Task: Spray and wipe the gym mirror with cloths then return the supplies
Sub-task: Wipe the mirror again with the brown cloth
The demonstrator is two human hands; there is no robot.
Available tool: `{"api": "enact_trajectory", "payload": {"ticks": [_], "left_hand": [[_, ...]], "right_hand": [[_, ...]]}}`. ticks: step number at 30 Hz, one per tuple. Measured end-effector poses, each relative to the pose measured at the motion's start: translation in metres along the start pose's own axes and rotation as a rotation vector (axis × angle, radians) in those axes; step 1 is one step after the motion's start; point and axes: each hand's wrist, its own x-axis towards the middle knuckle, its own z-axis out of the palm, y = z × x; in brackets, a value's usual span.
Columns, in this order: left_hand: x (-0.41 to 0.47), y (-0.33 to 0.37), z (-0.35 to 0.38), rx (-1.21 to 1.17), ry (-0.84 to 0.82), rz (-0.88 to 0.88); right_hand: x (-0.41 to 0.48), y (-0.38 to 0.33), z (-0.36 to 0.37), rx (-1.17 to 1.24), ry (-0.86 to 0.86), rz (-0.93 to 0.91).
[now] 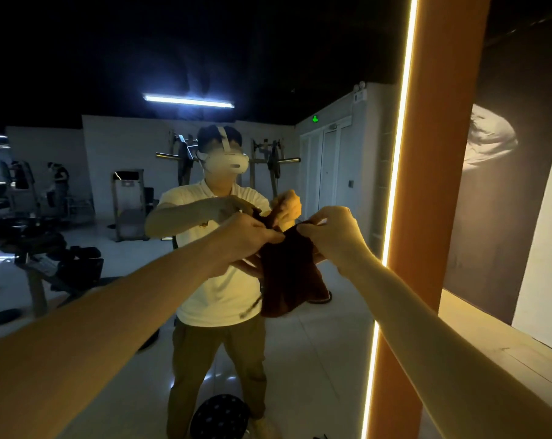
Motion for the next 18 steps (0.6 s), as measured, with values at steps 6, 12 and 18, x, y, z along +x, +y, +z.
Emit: {"api": "enact_trajectory", "payload": {"ticks": [6, 12, 18], "left_hand": [[0.011, 0.023, 0.012, -0.154, 0.07, 0.087], [0.01, 0.031, 0.001, -0.098, -0.038, 0.176], [0.011, 0.05, -0.012, 0.052, 0.103, 0.232]], "right_hand": [[-0.01, -0.026, -0.011, 0.17, -0.1, 0.016], [-0.01, -0.032, -0.039, 0.376, -0.291, 0.069], [-0.009, -0.019, -0.045, 0.149, -0.083, -0.347]]}}
